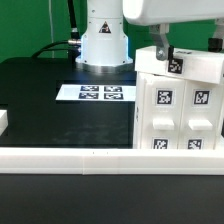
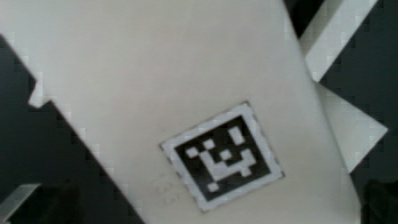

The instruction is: Assemble cabinet

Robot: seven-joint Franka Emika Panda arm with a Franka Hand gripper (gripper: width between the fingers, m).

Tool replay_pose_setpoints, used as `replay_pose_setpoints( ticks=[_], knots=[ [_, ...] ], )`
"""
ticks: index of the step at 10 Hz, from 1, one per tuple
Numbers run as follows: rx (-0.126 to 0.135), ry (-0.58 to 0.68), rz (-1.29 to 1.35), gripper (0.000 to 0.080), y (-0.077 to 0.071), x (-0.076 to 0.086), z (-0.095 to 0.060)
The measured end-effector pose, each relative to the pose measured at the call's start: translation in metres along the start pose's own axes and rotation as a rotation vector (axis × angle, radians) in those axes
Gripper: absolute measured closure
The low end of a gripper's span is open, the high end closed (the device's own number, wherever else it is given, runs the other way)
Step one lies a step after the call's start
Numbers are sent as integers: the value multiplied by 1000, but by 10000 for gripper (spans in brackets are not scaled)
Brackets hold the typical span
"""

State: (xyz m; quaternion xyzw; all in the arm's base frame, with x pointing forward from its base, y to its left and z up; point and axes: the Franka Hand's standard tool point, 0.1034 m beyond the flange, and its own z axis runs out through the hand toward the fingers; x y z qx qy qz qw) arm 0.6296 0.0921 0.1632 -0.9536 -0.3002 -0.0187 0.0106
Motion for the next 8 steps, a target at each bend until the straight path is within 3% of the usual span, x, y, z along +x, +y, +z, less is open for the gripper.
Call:
replay_pose_setpoints(
  ticks=[3, 8],
  knots=[
    [-26, -11, -145, 2, -3, 2, 2],
    [-26, -13, -123, 2, -6, -1, 8]
  ],
)
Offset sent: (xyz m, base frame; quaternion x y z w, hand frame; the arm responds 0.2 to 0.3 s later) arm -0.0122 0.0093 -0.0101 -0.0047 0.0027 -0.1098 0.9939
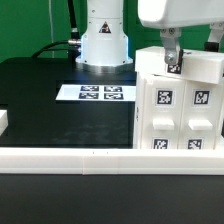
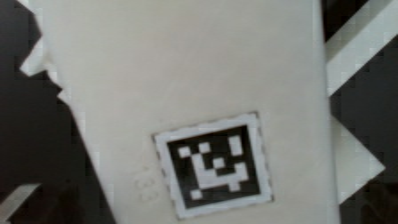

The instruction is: Assemble cabinet

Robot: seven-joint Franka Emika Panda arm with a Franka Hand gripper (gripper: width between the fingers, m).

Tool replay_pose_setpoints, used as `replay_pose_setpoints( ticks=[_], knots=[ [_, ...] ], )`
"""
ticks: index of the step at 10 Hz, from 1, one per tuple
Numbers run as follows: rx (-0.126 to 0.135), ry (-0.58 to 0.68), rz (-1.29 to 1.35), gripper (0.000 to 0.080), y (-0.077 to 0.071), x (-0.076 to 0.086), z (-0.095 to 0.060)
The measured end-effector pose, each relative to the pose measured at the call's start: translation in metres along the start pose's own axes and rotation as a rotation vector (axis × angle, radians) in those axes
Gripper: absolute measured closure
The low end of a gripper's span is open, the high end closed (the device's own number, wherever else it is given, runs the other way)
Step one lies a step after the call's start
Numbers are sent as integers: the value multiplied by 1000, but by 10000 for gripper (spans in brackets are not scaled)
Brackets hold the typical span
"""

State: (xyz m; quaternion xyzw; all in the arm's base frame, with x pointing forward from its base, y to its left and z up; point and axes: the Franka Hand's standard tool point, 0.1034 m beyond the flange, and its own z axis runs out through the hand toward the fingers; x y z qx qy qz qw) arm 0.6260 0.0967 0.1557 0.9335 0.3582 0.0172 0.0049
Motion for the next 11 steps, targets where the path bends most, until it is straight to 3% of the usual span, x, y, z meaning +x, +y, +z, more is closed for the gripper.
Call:
replay_pose_setpoints(
  ticks=[2, 4, 7, 11],
  knots=[
    [-2, 2, 14, 2, 1, -1, 2],
    [-3, 2, 15, 245, 1, -2, 1],
    [-3, 3, 48, 241, 2, -2, 1],
    [-3, 3, 335, 239, 3, -3, 1]
  ],
)
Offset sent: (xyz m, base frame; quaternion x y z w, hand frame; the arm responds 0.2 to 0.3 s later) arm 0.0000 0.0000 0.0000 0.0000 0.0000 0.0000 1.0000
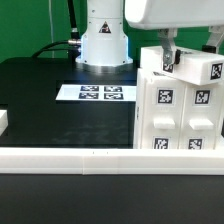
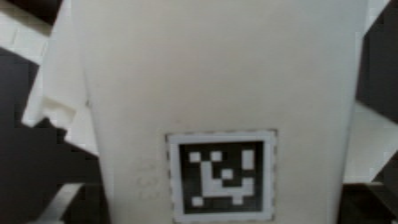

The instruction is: Assemble cabinet

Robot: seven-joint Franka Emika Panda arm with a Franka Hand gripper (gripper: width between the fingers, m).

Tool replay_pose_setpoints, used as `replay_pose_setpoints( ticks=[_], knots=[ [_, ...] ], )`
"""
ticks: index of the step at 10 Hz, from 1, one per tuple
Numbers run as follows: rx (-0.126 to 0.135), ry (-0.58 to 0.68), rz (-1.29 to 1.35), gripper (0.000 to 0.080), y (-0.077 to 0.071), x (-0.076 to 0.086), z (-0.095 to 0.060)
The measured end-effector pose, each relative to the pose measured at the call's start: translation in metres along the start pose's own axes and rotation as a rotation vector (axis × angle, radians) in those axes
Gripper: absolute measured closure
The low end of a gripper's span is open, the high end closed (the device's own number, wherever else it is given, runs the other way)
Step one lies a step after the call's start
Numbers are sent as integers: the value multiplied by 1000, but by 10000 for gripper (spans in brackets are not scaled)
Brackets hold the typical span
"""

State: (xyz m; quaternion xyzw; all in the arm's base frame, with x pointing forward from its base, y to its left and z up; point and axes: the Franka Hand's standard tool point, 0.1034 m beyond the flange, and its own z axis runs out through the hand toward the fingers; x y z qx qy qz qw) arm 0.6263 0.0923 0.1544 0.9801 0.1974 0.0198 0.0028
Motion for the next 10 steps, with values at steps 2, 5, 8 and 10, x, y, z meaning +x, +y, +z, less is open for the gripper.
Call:
replay_pose_setpoints(
  ticks=[2, 5, 8, 10],
  knots=[
    [-1, 0, 94, 239, 1, 0, 0],
    [-8, 30, 353, 239, 7, 1, 1],
    [-8, 51, 584, 239, 11, 2, 0],
    [-4, 60, 761, 239, 13, 2, 0]
  ],
)
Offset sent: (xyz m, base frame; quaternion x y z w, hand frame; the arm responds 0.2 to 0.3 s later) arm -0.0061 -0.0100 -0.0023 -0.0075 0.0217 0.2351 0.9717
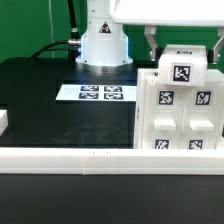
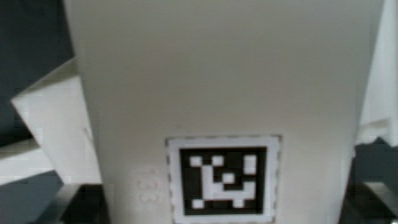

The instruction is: Assemble cabinet

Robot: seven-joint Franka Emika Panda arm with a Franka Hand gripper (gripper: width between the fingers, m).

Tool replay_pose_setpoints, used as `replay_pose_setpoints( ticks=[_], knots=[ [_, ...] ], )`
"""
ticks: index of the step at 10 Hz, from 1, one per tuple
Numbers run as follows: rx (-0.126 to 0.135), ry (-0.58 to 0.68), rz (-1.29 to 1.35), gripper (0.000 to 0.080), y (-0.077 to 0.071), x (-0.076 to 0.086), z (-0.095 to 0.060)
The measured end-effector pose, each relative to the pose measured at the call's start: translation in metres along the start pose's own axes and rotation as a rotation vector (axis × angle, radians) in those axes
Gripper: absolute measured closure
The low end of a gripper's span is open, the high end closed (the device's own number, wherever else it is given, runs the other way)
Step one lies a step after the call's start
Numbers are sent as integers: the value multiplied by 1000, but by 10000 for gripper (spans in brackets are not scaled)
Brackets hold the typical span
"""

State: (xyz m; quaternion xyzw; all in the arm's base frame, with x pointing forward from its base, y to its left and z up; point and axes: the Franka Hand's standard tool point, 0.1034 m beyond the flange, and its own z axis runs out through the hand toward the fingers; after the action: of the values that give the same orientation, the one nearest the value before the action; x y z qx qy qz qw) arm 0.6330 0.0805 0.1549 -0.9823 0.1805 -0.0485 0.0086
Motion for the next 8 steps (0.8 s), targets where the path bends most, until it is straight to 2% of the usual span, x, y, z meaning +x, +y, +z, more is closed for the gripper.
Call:
replay_pose_setpoints(
  ticks=[3, 8],
  knots=[
    [-12, -7, 267, 239, 3, -2, -1],
    [-22, -15, 502, 239, 7, -3, 0]
  ],
)
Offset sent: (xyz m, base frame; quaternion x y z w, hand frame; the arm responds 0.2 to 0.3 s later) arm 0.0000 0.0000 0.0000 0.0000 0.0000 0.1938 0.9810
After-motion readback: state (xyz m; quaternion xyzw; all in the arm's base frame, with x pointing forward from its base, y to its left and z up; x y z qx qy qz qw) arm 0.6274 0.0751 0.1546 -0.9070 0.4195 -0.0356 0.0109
